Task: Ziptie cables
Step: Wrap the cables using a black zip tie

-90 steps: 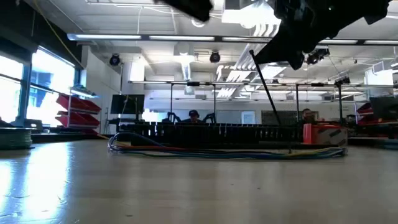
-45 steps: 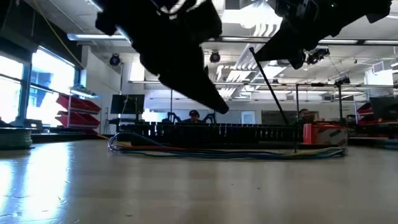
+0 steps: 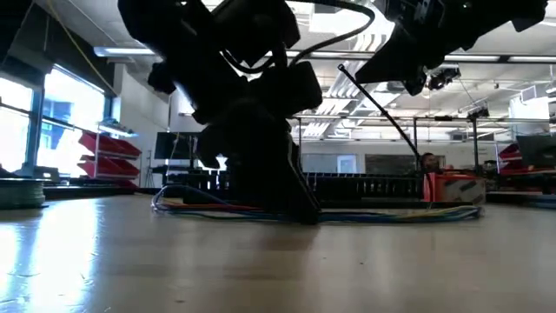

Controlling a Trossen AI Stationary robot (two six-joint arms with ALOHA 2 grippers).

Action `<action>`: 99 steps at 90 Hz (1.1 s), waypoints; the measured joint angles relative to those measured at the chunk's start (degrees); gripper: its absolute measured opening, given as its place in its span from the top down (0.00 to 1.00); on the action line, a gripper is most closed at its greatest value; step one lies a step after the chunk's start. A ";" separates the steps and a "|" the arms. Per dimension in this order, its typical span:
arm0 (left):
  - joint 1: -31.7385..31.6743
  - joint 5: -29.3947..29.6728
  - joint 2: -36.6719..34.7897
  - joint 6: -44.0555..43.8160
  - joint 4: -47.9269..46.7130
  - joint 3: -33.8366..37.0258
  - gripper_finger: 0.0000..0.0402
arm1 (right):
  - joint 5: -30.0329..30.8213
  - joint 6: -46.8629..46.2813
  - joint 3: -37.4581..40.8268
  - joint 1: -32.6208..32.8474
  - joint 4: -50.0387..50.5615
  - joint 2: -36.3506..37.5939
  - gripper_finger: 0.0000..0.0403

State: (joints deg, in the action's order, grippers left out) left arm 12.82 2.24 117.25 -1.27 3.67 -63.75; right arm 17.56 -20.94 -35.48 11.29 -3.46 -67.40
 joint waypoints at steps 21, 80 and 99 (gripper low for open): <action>-0.55 -0.11 -0.22 -0.44 -0.29 0.04 0.98 | 0.44 0.34 0.00 0.00 1.37 0.00 1.00; 3.81 3.93 -1.92 -0.60 -14.00 -9.78 1.00 | 1.58 0.84 0.00 -5.76 5.61 0.31 0.99; 3.69 7.54 -2.03 -1.31 -16.55 -10.29 1.00 | 1.28 9.68 0.00 -9.78 13.47 0.20 0.82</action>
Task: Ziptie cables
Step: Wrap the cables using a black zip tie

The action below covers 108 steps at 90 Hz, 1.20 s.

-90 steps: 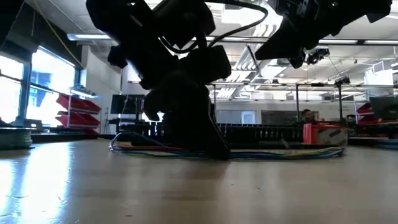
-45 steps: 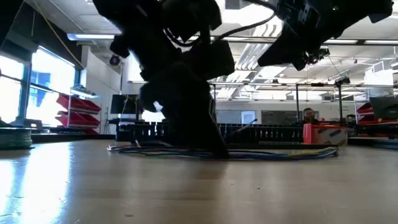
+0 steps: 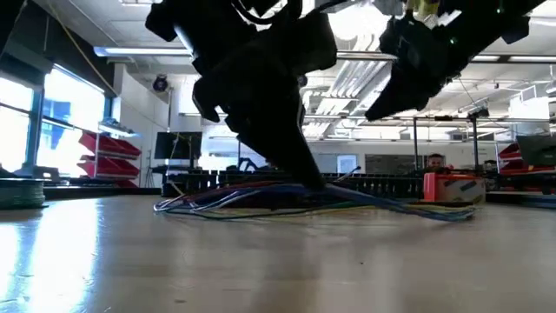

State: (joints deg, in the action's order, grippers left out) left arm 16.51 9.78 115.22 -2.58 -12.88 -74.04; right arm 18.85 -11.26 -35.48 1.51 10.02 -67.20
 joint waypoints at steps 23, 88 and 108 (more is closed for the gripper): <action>0.00 0.42 -0.07 -3.28 0.84 -0.02 1.00 | 7.20 21.95 -1.44 -11.29 8.95 0.01 0.60; -0.45 -0.21 -0.13 -3.34 5.47 0.07 1.00 | -15.82 58.30 -1.44 -32.69 -9.34 -16.52 0.59; -1.31 -1.28 -0.15 -2.85 5.50 0.07 1.00 | -15.91 59.23 -1.44 -34.01 -12.85 -17.62 0.59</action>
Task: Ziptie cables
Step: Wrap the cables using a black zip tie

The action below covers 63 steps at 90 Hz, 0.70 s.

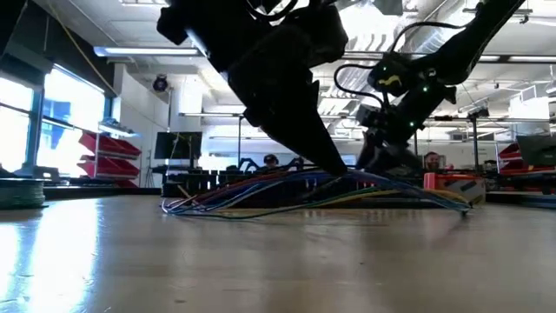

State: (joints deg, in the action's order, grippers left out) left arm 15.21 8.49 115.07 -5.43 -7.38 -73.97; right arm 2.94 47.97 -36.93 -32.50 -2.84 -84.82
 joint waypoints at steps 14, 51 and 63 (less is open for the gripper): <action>-0.44 -1.84 0.00 -0.02 -0.02 0.00 1.00 | -1.36 1.69 0.00 -0.53 -1.42 0.00 0.59; -0.55 -2.36 -0.02 0.04 -0.04 0.00 1.00 | -5.14 1.59 0.00 -1.65 -1.30 0.00 0.70; -0.55 -2.36 -0.04 0.02 -0.06 0.00 1.00 | -6.30 1.59 0.00 -1.65 -1.29 0.00 0.79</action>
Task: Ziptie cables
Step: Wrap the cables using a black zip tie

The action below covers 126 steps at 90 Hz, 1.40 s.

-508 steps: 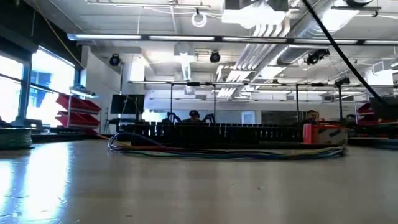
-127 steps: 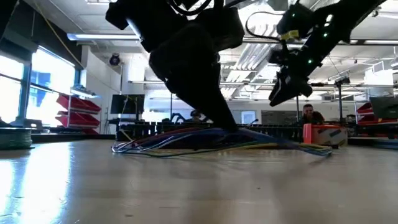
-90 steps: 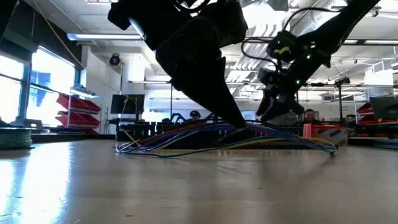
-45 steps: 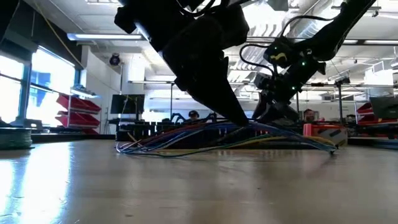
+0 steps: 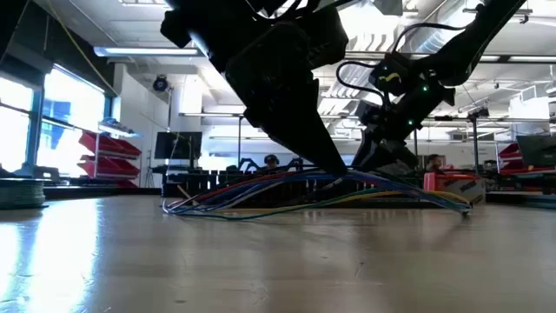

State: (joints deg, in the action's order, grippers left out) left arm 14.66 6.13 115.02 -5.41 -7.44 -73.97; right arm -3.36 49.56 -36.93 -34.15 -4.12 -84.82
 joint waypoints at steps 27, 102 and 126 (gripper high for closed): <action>0.00 0.00 0.00 -0.36 -0.01 0.00 1.00 | -0.13 -2.01 0.00 0.00 -0.02 0.00 0.98; -1.15 8.16 0.00 -9.42 -2.80 0.00 1.00 | 71.10 -31.99 -17.97 42.10 43.38 26.88 1.00; -1.57 8.70 0.00 -8.06 -3.32 0.00 1.00 | 59.60 -67.36 -25.92 57.66 62.30 22.99 1.00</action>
State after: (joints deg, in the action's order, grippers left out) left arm 13.09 14.83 115.02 -13.47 -10.77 -73.97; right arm 56.25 -17.80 -62.85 23.51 58.18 -61.83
